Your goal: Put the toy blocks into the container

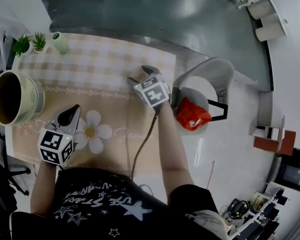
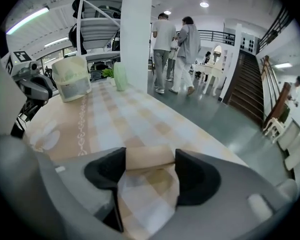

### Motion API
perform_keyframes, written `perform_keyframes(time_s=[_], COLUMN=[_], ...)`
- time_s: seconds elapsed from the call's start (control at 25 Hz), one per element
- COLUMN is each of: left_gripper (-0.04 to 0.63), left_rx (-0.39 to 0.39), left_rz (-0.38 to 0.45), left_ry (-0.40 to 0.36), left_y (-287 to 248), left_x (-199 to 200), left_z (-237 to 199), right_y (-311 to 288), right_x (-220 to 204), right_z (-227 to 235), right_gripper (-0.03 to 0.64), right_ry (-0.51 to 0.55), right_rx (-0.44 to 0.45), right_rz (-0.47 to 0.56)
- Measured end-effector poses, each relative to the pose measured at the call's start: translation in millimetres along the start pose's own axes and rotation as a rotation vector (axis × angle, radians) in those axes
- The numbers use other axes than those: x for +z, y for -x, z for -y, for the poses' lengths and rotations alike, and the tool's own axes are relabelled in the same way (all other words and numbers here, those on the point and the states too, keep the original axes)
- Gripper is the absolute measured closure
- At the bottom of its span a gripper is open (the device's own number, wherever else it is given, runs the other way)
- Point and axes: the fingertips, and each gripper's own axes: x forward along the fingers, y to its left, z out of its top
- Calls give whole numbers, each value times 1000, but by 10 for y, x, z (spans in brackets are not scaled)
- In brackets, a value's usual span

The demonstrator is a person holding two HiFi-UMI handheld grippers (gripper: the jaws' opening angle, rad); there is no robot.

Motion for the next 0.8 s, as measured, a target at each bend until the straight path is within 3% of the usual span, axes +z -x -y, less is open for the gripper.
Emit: perform_keyframes(time_s=[0.28,0.8], left_gripper=[584,584], left_rx=[-5,28], left_rz=[24,123], left_ry=[3,22], left_y=[72,610], left_x=[45,175], left_z=[-16,-209], right_y=[66,626], right_x=[38,746], right_z=[-14,-549], right_gripper=[311,311], right_ry=[-28,-84], right_rx=[-14,-57], right_rz=[-1,165])
